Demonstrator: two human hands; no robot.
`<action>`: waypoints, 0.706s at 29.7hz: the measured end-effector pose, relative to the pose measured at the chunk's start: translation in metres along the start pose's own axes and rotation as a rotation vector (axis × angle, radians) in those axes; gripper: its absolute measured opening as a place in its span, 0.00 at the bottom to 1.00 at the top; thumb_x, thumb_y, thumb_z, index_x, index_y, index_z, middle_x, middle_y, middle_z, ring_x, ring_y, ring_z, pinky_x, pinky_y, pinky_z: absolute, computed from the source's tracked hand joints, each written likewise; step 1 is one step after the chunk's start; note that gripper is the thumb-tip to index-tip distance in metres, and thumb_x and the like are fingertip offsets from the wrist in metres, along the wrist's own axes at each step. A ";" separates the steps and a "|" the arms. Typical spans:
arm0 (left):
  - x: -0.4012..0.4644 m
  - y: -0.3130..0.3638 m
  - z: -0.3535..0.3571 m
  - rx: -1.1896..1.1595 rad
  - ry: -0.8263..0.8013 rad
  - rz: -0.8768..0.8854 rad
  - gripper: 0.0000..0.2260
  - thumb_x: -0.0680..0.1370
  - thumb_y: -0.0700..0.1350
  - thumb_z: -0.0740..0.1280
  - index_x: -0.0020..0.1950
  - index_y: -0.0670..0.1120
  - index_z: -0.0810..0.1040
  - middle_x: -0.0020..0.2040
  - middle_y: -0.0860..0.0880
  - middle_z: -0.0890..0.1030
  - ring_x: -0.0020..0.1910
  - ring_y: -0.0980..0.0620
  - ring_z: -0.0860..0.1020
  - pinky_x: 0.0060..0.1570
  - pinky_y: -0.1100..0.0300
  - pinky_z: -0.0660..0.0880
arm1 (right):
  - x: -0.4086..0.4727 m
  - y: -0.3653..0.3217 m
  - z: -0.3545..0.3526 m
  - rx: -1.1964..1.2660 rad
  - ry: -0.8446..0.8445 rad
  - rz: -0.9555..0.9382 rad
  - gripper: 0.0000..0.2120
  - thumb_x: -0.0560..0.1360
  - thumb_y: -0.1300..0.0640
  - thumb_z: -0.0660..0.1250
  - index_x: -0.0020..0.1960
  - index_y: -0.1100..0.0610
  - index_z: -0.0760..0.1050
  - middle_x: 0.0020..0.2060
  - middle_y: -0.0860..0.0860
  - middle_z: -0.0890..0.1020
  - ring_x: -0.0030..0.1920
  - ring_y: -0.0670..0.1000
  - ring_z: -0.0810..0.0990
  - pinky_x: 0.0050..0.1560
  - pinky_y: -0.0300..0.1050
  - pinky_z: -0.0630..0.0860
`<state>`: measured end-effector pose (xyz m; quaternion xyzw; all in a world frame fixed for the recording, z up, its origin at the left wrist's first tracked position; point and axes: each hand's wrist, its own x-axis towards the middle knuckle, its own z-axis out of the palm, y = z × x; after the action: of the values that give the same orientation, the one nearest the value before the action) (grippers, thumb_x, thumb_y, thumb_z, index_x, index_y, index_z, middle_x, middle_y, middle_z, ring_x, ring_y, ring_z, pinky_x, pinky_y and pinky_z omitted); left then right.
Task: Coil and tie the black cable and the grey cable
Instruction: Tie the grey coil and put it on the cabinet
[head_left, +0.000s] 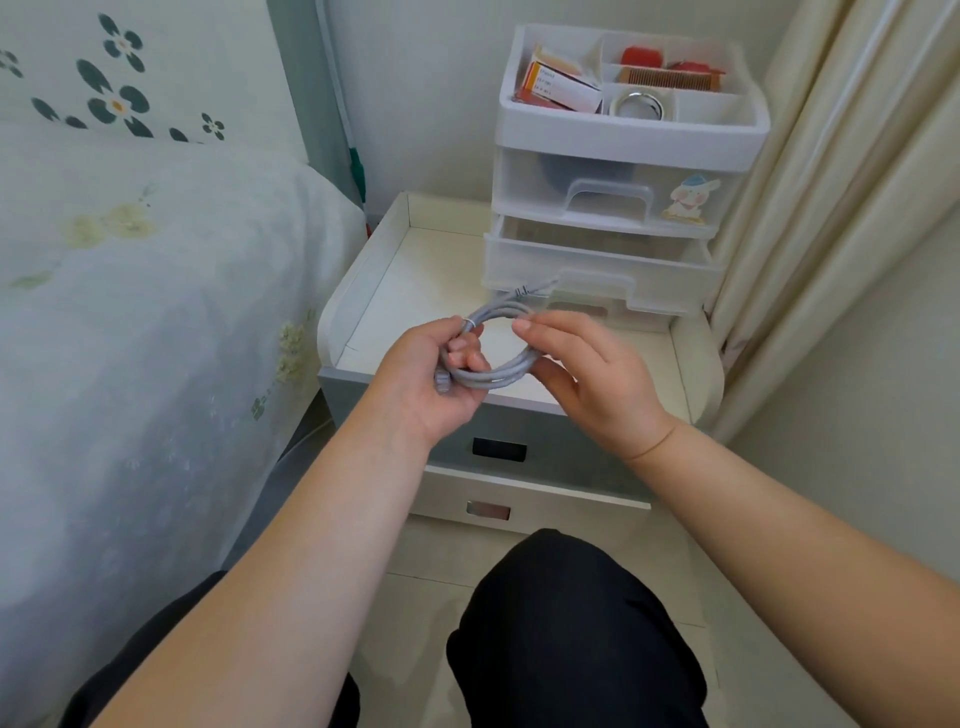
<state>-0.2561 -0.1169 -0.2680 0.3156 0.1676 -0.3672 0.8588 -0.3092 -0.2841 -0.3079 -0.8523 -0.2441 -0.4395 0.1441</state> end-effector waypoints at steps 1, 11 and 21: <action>-0.001 0.000 0.000 0.020 0.004 -0.016 0.10 0.81 0.46 0.61 0.53 0.38 0.73 0.27 0.49 0.72 0.21 0.56 0.70 0.22 0.67 0.72 | 0.003 0.001 -0.003 0.003 -0.008 -0.024 0.11 0.77 0.59 0.66 0.59 0.58 0.72 0.49 0.59 0.83 0.46 0.55 0.81 0.39 0.51 0.80; -0.002 -0.007 0.004 0.351 0.016 0.125 0.25 0.81 0.61 0.53 0.61 0.42 0.75 0.51 0.46 0.82 0.42 0.50 0.79 0.38 0.57 0.75 | 0.067 0.056 -0.036 0.236 0.247 0.764 0.04 0.74 0.59 0.68 0.44 0.52 0.75 0.44 0.52 0.81 0.40 0.53 0.81 0.44 0.53 0.80; 0.002 -0.006 0.001 0.467 0.037 0.216 0.24 0.81 0.60 0.53 0.56 0.44 0.79 0.50 0.47 0.83 0.45 0.50 0.79 0.39 0.57 0.75 | 0.058 0.122 -0.005 -0.565 -0.329 0.504 0.12 0.79 0.54 0.61 0.50 0.62 0.77 0.43 0.59 0.81 0.42 0.62 0.77 0.35 0.49 0.70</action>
<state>-0.2590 -0.1215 -0.2709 0.5280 0.0593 -0.2964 0.7936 -0.2174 -0.3723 -0.2611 -0.9503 0.0828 -0.2982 -0.0334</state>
